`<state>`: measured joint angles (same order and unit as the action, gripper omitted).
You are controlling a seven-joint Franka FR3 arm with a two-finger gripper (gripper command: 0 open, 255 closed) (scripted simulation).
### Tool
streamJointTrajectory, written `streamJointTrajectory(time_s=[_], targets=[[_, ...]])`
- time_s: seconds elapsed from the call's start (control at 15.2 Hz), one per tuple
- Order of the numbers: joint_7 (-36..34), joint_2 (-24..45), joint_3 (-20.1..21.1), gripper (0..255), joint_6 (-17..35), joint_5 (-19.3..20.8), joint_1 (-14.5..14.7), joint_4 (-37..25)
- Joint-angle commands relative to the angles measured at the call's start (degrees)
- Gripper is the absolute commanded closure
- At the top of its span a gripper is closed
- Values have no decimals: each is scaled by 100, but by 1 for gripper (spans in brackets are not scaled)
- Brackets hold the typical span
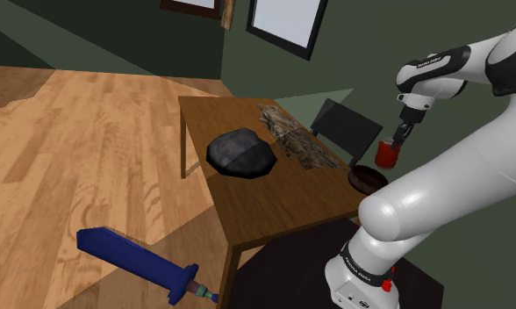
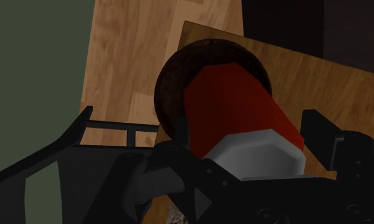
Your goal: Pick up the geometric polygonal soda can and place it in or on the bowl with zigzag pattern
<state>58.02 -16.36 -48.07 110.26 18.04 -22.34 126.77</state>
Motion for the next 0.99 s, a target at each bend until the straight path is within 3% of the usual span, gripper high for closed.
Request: streamJointTrajectory(time_s=[0.0, 0.92], targets=[[21, 73, -57, 255, 171, -21, 10, 101], [248, 727, -424, 255, 1312, -331, 124, 705]])
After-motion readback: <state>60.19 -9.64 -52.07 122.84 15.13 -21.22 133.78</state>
